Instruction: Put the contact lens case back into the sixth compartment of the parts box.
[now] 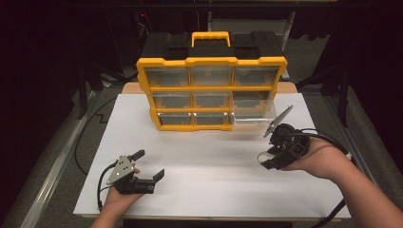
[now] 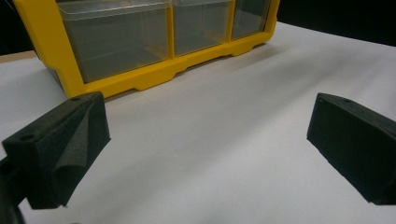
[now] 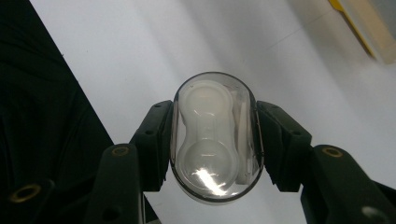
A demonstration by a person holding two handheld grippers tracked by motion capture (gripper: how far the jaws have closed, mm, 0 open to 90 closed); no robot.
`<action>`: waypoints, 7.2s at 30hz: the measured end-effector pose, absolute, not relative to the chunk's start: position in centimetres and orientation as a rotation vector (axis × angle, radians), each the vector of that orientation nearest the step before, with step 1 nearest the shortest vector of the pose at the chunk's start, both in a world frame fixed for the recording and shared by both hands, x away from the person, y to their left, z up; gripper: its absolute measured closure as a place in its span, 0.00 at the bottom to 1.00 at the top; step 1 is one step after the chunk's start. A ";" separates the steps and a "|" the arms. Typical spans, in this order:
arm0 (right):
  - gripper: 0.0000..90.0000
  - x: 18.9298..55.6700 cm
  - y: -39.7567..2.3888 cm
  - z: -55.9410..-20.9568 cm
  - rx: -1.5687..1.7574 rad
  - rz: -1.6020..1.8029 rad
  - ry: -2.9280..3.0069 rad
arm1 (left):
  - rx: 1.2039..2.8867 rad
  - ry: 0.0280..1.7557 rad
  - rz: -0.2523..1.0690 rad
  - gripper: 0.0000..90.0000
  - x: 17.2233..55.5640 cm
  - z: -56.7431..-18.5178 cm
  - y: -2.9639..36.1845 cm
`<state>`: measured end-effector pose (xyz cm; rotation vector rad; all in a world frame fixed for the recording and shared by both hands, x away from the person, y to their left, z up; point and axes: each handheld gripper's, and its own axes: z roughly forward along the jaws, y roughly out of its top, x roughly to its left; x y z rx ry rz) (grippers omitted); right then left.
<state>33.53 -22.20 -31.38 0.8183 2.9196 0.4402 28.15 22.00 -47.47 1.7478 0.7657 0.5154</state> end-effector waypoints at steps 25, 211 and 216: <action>0.55 33.8 -22.5 -27.1 0.804 0.458 2.878 | 1.745 0.763 0.506 0.00 28.1 -47.4 22.1; 0.07 35.5 -24.4 -26.9 1.023 0.450 2.741 | 1.730 0.762 0.501 0.00 28.1 -47.5 22.3; 0.01 35.0 -24.7 -27.9 1.047 0.450 2.745 | 1.730 0.762 0.501 0.00 28.1 -47.5 22.3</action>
